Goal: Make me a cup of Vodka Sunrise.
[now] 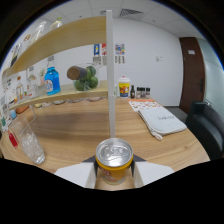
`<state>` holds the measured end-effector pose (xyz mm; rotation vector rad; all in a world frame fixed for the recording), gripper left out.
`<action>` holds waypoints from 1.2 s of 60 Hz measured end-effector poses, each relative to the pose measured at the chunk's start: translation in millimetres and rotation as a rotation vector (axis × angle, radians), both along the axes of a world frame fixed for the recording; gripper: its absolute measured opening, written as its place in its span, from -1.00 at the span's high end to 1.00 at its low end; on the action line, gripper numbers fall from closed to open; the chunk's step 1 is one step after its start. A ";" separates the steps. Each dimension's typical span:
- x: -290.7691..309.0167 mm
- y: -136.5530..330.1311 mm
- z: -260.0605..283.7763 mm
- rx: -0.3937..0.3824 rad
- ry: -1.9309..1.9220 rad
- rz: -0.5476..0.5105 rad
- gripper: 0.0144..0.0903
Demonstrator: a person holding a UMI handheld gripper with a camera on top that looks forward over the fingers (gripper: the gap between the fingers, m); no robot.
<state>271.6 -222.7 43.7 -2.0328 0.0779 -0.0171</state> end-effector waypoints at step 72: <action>-266.1 -37.3 154.7 0.146 0.030 0.052 -0.89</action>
